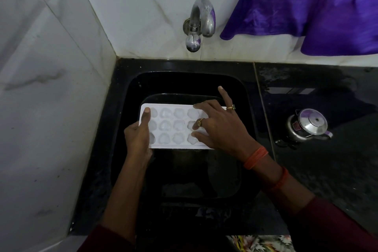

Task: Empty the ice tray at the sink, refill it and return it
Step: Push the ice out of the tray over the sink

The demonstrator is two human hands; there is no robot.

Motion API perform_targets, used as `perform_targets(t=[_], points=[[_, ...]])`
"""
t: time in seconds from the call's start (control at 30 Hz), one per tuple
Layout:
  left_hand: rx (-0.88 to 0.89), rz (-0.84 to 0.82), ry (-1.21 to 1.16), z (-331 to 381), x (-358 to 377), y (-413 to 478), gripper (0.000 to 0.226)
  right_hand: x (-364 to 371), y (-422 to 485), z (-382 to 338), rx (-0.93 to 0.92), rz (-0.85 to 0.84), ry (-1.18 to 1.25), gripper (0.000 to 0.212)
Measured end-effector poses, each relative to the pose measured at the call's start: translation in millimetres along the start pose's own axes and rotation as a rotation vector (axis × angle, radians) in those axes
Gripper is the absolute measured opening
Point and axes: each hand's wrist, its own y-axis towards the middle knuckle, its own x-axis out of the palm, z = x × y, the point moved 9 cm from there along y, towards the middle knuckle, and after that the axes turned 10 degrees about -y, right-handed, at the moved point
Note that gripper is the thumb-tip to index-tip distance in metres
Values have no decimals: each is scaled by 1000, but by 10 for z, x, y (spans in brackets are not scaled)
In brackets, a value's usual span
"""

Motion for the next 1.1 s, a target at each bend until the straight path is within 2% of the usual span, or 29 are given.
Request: perform_targets(t=[0.23, 0.4, 0.6, 0.83, 0.97, 1.1], points=[[-13, 0, -10, -11, -1, -4, 38, -87, 14, -6, -10, 48, 9, 21], [-1, -1, -17, 28, 14, 4, 36, -46, 21, -39, -21, -5, -15, 25], [-13, 19, -17, 31, 6, 17, 36, -84, 25, 12, 24, 52, 7, 24], [9, 14, -19, 68, 20, 12, 36, 0, 18, -30, -10, -36, -52, 28], [-2, 9, -20, 43, 12, 17, 35, 56, 20, -43, -7, -97, -86, 37], [-2, 0, -20, 23, 15, 37, 37, -28, 8, -66, 0, -19, -49, 25]])
